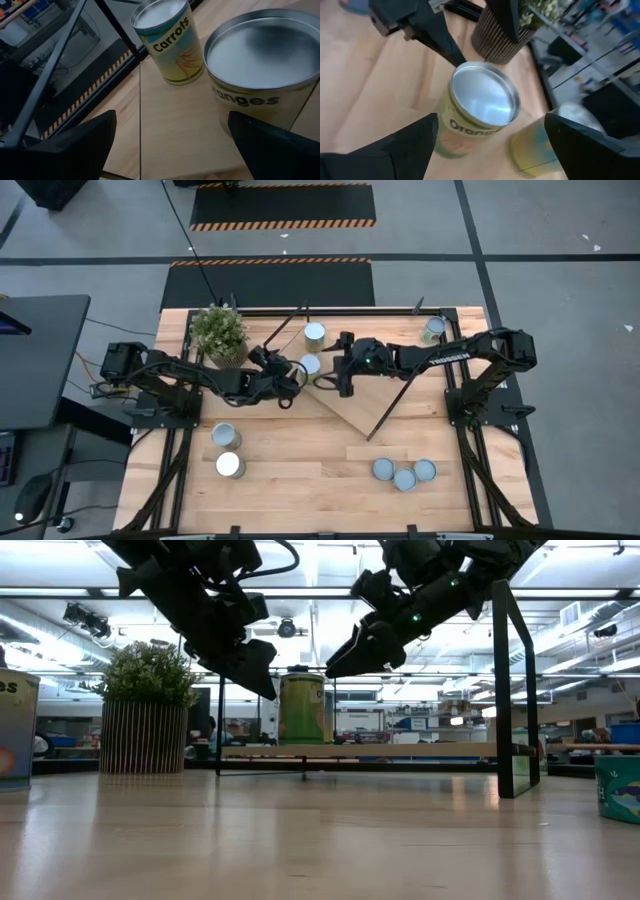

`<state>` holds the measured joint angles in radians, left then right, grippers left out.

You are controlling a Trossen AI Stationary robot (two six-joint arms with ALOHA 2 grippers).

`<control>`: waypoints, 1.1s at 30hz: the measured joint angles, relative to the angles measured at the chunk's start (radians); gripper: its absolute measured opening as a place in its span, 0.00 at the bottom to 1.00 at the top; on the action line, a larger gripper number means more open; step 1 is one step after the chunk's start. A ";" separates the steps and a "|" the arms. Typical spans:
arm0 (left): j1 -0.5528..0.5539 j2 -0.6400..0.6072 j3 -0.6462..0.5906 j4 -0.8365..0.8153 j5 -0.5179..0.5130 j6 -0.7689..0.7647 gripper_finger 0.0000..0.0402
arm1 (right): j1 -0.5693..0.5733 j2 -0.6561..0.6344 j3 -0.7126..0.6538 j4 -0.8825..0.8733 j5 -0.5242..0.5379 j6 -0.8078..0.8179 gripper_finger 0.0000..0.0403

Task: Pick and place cans onto a shelf
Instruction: Put the canned oranges on the shelf

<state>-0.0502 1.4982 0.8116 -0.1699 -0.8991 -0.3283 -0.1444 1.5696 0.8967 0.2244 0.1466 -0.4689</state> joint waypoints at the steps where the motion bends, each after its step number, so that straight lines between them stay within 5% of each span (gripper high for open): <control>1: 0.000 0.000 0.000 0.000 0.003 0.000 0.97 | 0.007 0.000 0.000 0.004 0.019 -0.020 0.93; 13: 0.000 0.000 0.000 0.006 0.032 -0.001 0.97 | -0.010 0.000 0.000 0.044 -0.010 -0.186 0.93; 23: 0.000 0.000 0.000 0.023 0.032 0.002 0.97 | -0.003 0.000 0.000 0.049 -0.094 -0.142 0.93; 33: 0.003 0.000 0.000 0.024 0.032 0.011 0.97 | 0.045 0.000 0.158 -0.082 -0.065 -0.181 0.93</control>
<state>-0.0467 1.4984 0.8116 -0.1459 -0.8673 -0.3176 -0.0994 1.5692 1.0546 0.1422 0.0814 -0.6498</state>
